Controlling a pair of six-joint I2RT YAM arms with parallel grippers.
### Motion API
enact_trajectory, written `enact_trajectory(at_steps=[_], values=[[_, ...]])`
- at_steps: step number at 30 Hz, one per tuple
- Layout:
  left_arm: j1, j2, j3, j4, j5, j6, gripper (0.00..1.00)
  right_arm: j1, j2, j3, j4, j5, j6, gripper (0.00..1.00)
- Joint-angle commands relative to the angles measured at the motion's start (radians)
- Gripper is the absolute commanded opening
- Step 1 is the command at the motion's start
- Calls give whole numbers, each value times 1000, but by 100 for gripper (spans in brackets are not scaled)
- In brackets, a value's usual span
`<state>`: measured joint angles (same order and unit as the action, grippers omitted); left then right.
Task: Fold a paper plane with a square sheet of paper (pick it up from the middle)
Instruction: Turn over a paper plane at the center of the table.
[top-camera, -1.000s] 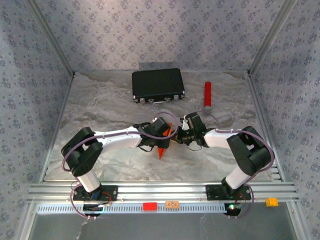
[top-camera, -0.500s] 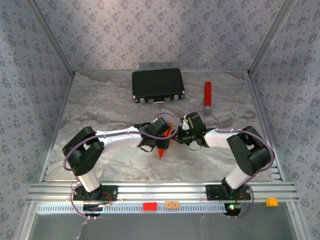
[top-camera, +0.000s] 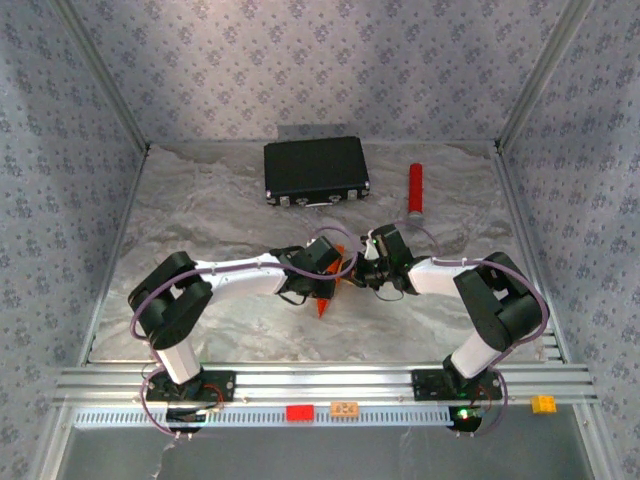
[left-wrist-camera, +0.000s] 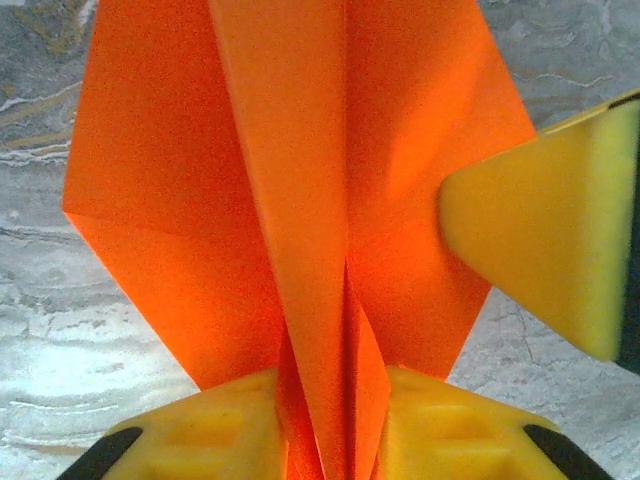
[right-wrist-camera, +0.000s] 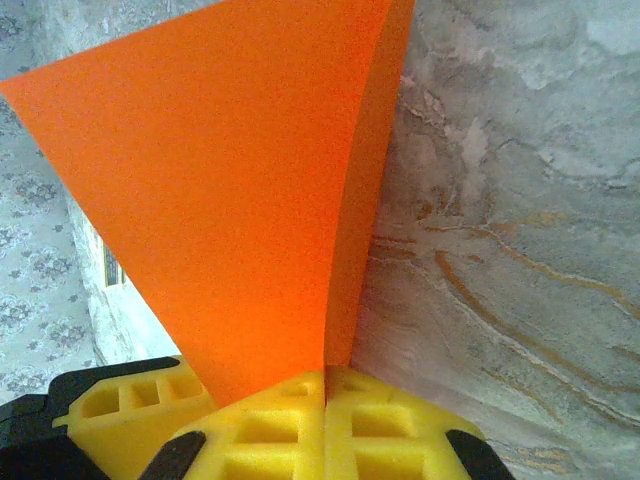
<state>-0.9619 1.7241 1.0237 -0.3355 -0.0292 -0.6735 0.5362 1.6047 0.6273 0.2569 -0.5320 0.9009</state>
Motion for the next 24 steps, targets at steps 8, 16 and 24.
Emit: enact_trajectory(at_steps=[8, 16, 24], values=[[4, 31, 16, 0, 6, 6, 24, -7, 4, 11, -29, -9, -1, 6], [3, 45, 24, 1, 15, 9, 23, -9, 2, 10, -28, -10, -1, 6], [3, 55, 29, 10, 30, 10, 21, -11, 2, 11, -30, -10, -1, 6]])
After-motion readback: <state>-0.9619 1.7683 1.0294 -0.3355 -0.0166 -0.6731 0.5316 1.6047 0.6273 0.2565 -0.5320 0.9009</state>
